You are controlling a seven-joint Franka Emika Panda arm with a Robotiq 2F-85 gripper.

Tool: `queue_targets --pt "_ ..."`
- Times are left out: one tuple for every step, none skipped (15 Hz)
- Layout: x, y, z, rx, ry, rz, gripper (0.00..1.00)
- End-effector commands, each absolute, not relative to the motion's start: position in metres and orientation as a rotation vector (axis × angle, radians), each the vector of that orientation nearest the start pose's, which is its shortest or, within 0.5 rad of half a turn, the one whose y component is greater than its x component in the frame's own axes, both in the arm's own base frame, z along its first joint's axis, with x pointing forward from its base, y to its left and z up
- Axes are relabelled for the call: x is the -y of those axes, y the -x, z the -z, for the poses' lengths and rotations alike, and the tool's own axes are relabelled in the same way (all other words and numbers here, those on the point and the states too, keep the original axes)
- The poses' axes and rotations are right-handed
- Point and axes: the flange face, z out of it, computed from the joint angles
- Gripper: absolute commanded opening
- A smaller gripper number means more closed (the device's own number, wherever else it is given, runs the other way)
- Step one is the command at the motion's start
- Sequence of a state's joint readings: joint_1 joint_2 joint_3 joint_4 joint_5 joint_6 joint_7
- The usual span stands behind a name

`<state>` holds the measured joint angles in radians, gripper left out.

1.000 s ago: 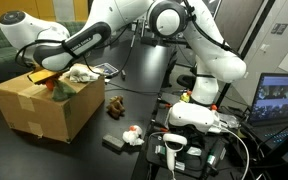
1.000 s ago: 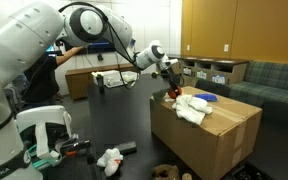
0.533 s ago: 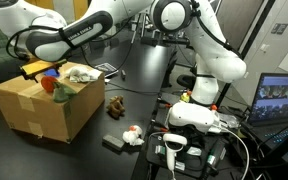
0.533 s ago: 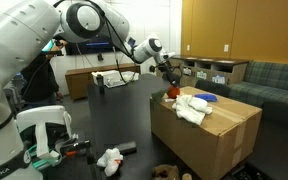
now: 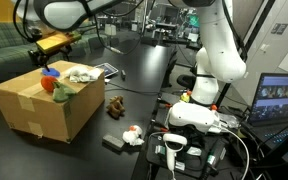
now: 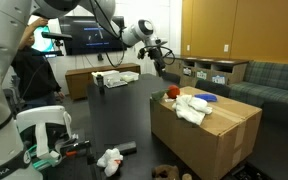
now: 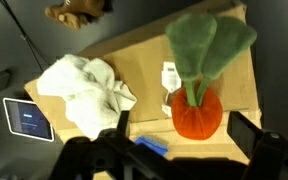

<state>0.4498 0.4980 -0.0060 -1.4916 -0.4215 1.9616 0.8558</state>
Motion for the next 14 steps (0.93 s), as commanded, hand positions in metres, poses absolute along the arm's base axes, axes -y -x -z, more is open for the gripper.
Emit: queue_targets --pt "-0.255 -0.569 -0.421 -0.206 3.459 0.098 1.00" --pt "-0.252 -0.551 -0.429 -0.164 3.471 0.019 1.00" --pt "-0.247 -0.534 -0.437 -0.126 3.474 -0.051 1.00" --pt "-0.244 -0.514 -0.443 -0.099 3.481 -0.131 1.00" --pt "-0.240 -0.497 -0.453 -0.079 3.482 -0.191 1.00" --pt "-0.235 -0.478 -0.459 -0.066 3.490 -0.250 1.00" --pt "-0.231 -0.460 -0.467 -0.058 3.493 -0.297 1.00" --pt "-0.226 -0.441 -0.473 -0.060 3.499 -0.332 1.00" --pt "-0.222 -0.423 -0.480 -0.058 3.499 -0.354 1.00" --pt "-0.216 -0.406 -0.489 -0.060 3.495 -0.374 1.00" --pt "-0.211 -0.388 -0.493 -0.065 3.491 -0.375 1.00" --pt "-0.205 -0.371 -0.501 -0.077 3.480 -0.367 1.00" --pt "-0.199 -0.357 -0.506 -0.095 3.468 -0.353 1.00" --pt "-0.192 -0.342 -0.512 -0.111 3.451 -0.337 1.00"
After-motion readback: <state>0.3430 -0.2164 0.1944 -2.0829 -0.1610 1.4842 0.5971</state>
